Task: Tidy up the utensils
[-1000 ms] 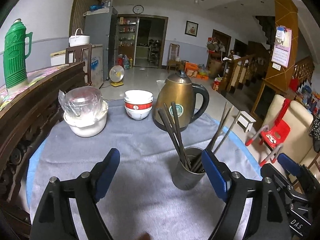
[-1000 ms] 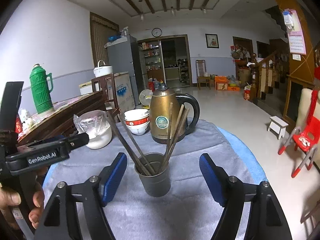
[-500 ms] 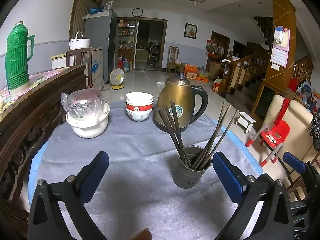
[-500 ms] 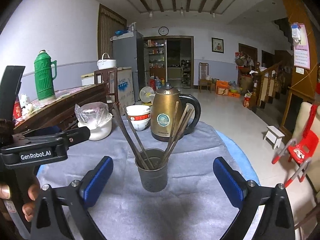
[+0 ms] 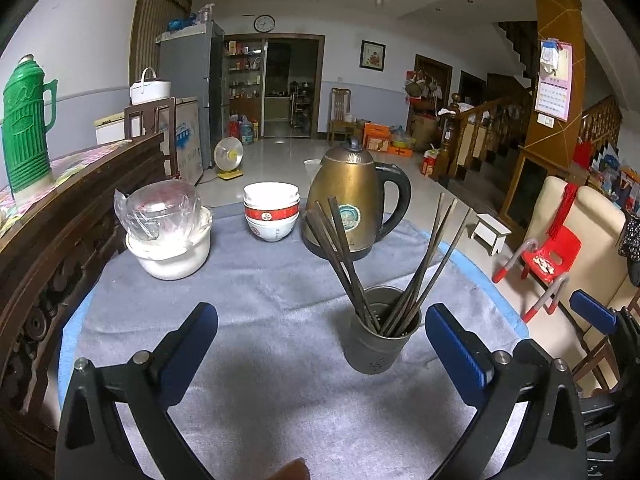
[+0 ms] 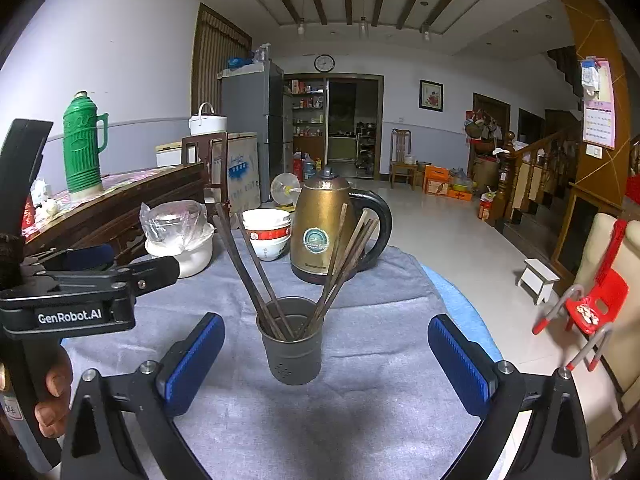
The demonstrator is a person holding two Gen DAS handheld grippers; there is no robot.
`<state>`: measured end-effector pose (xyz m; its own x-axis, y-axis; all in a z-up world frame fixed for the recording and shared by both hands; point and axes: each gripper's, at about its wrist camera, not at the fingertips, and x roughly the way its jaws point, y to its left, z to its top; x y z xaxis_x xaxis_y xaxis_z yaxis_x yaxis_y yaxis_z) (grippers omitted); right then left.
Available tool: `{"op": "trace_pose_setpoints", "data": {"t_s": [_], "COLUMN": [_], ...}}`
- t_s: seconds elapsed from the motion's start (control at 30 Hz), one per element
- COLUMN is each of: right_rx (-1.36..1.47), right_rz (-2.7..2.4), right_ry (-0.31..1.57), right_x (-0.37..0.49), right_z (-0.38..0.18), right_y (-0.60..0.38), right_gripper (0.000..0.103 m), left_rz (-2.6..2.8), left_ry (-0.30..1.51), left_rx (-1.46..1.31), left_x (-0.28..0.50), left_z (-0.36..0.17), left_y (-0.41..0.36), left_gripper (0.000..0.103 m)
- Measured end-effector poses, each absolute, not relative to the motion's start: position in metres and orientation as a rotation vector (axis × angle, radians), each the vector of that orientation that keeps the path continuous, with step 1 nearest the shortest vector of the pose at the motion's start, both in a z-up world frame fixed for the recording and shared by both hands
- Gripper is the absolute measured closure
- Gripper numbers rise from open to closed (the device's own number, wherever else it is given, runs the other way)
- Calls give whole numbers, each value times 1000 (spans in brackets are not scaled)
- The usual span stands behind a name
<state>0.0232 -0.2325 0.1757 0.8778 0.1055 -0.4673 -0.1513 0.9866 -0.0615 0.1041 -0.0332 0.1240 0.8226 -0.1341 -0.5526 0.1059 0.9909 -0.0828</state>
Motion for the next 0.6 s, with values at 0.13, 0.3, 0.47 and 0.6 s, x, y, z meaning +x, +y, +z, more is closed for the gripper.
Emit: {"op": "trace_pose_setpoints", "data": {"t_s": [0.13, 0.3, 0.47, 0.6], "right_rx": [-100, -104, -104, -105], "right_rz": [134, 134, 134, 136], "right_ry": [479, 478, 481, 483], "right_x": [24, 25, 27, 29], "right_z": [175, 175, 174, 172], "right_y": [-232, -232, -232, -232], "right_gripper": [0, 0, 0, 0], "left_rz": [-132, -140, -168, -176], "left_ry": [593, 600, 604, 607], "left_rx": [-53, -53, -50, -51], "left_x": [104, 108, 109, 111], "left_z": [124, 123, 123, 123], "left_y": [-33, -33, -36, -37], "left_gripper": [0, 0, 0, 0]}}
